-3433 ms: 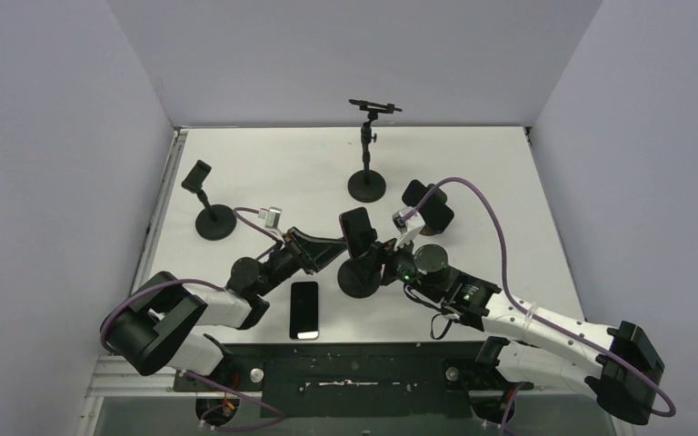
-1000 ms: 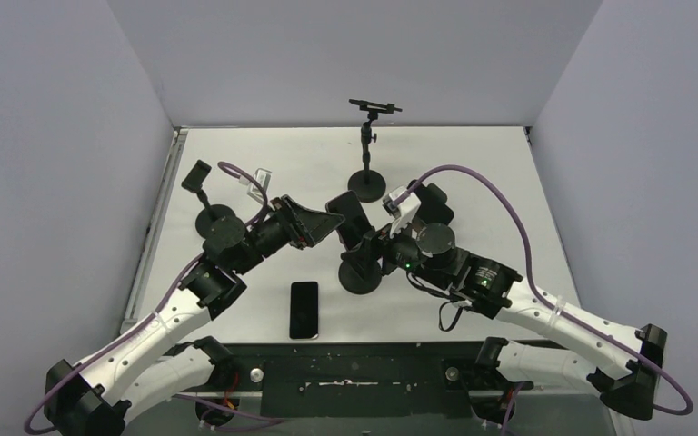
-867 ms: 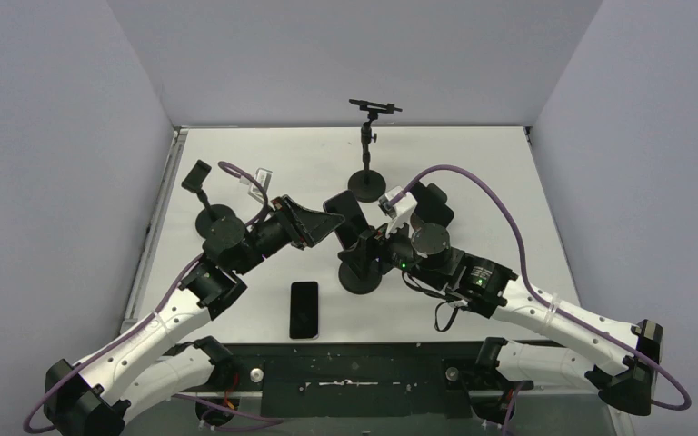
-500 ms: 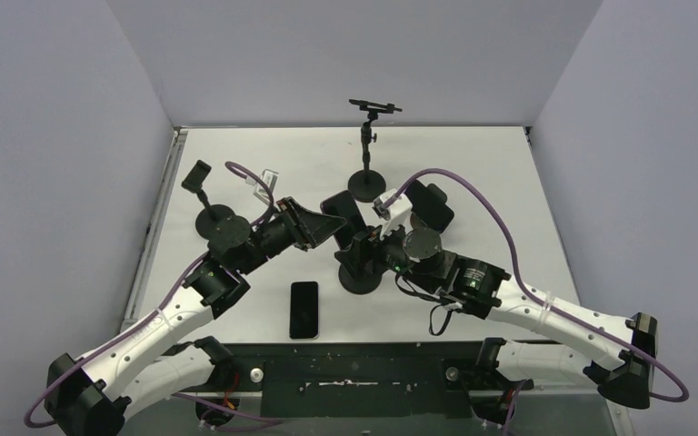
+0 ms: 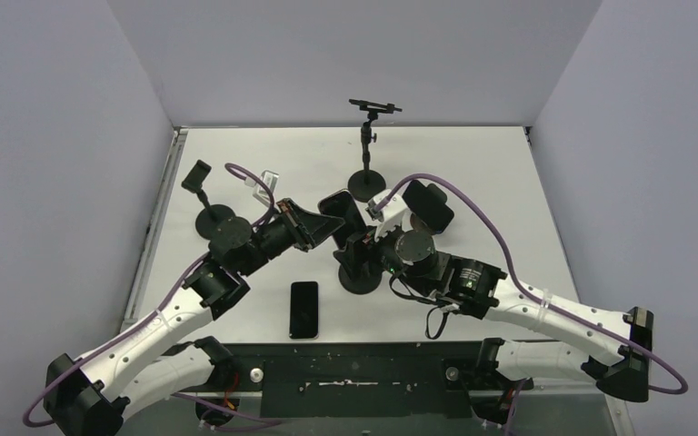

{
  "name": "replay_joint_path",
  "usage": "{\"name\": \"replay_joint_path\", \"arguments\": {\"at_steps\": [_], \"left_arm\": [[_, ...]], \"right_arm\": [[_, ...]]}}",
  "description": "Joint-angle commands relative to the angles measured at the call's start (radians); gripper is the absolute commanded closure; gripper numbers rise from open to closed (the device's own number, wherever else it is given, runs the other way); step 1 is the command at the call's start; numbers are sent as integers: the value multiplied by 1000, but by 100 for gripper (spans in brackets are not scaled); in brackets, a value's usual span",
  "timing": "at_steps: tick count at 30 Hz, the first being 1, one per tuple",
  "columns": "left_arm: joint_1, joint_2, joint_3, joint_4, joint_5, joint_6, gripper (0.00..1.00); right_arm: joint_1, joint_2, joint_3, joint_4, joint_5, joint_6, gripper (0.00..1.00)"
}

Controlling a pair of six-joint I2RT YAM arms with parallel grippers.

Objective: Remove the phone from the phone stand
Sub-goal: Place the phone at the center of the board.

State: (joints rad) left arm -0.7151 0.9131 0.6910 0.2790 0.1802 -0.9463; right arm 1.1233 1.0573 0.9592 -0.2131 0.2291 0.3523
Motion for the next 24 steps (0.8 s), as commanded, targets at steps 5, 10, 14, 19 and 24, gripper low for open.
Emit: {"name": "replay_joint_path", "arguments": {"at_steps": [5, 10, 14, 19, 24], "left_arm": [[-5, -134, 59, -66, -125, 92, 100], [-1, -219, 80, -198, -172, 175, 100], [1, -283, 105, -341, -169, 244, 100], [2, -357, 141, -539, -149, 361, 100], [1, -412, 145, -682, -125, 406, 100]], "right_arm": [[31, -68, 109, -72, -25, 5, 19], [31, -117, 101, -147, -30, -4, 18], [16, -135, 80, -197, 53, 30, 19], [-129, -124, 59, -187, -54, 82, 34], [-285, -91, 26, -141, -194, 103, 48]]}}
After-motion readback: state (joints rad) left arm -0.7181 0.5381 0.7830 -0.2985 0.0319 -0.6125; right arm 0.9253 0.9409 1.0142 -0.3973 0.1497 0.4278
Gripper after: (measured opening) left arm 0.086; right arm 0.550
